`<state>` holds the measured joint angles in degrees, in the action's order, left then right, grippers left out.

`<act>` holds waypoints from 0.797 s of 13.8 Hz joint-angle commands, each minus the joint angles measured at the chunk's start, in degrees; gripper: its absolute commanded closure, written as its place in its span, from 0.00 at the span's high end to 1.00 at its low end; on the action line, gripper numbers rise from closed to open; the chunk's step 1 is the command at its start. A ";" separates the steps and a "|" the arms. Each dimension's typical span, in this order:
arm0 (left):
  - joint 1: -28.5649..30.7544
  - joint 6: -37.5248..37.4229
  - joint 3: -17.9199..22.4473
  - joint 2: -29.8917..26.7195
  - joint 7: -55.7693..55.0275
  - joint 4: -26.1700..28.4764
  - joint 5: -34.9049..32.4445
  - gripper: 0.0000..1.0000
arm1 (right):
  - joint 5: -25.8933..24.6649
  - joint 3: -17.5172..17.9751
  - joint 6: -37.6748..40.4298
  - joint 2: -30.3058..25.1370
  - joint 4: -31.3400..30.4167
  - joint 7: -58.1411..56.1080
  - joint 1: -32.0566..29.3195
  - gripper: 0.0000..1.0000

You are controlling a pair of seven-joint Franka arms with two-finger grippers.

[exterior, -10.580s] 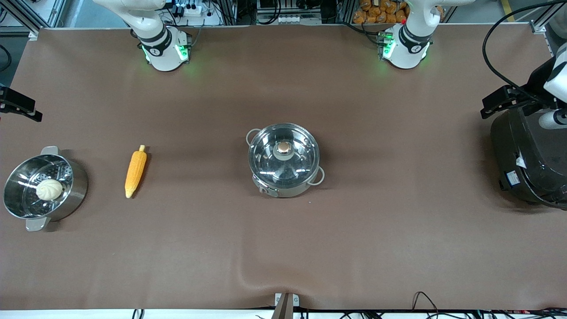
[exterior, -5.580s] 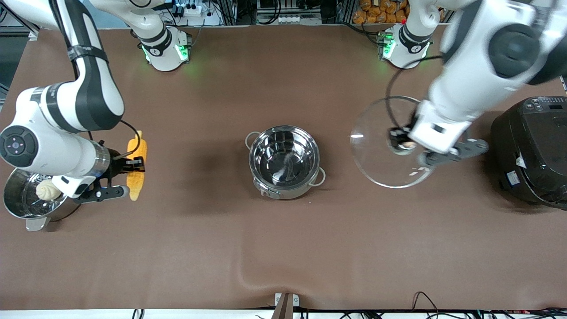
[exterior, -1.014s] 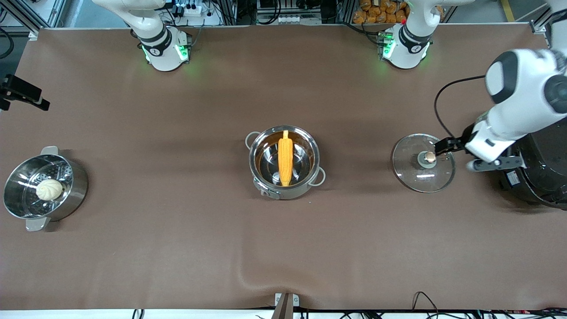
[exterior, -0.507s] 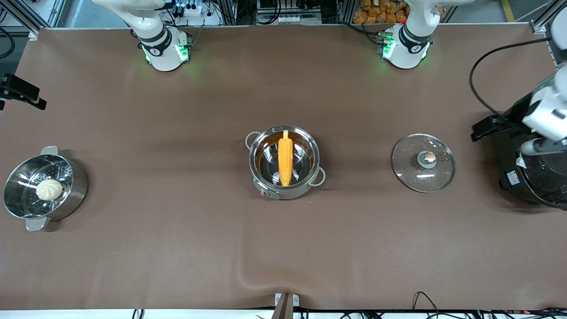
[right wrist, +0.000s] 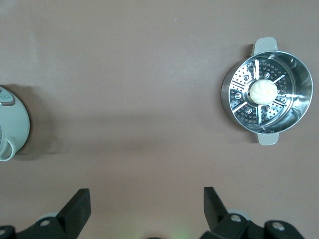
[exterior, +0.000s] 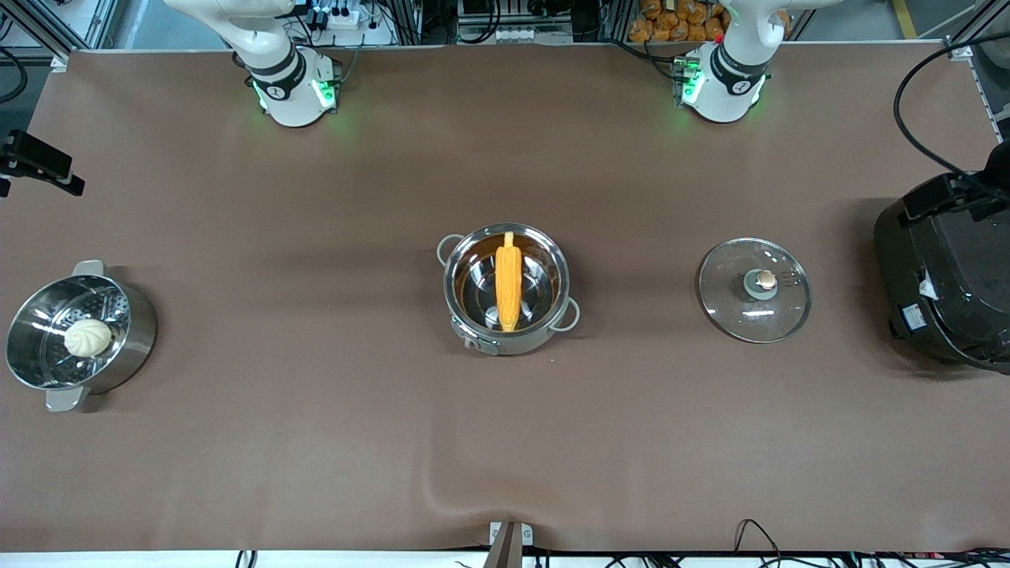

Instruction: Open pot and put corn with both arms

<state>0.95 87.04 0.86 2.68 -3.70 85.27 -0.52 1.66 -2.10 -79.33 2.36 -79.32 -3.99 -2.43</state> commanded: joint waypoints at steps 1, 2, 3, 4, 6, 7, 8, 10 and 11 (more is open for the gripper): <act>0.19 -2.05 -0.24 0.92 0.27 -2.75 -0.28 1.00 | 2.73 0.25 0.05 -0.78 0.04 -0.58 -1.00 1.00; 0.19 -2.05 -0.24 1.09 0.01 -2.83 -0.01 1.00 | 3.00 0.25 -0.21 -0.78 0.04 -0.58 -1.00 1.00; 0.19 -2.05 0.28 1.10 -0.08 -2.83 0.08 1.00 | 3.18 0.25 -0.91 -0.69 0.04 -0.58 -1.00 1.00; 0.11 -2.05 0.37 1.10 -0.08 -2.75 -0.10 1.00 | 3.09 0.16 -0.92 -0.69 -0.05 -0.58 -1.00 1.00; 0.02 -2.05 0.37 1.10 0.01 -2.75 -0.27 1.00 | 2.13 0.16 -0.66 -0.69 -0.22 -0.93 -1.00 1.00; -0.07 -2.05 0.02 1.10 0.01 -2.75 -0.62 1.00 | 1.95 0.16 -0.39 -0.69 -0.22 -1.11 -1.00 1.00; -0.33 -2.05 0.02 1.10 0.01 -2.83 -0.54 1.00 | 1.69 0.25 -0.39 -0.69 -0.14 -1.11 -0.92 1.00; -0.68 -2.05 -0.15 1.10 0.09 -2.92 -0.63 1.00 | 1.68 0.25 -0.39 -0.69 -0.22 -1.02 -1.00 1.00; -0.69 -2.05 -0.24 1.10 0.01 -2.92 -0.63 1.00 | 1.68 0.25 -0.30 -0.69 -0.22 -0.93 -1.00 1.00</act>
<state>0.55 86.36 0.79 3.17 -3.71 84.10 -0.52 3.52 -2.40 -80.06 2.36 -79.25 -4.07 -2.43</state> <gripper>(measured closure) 0.000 0.000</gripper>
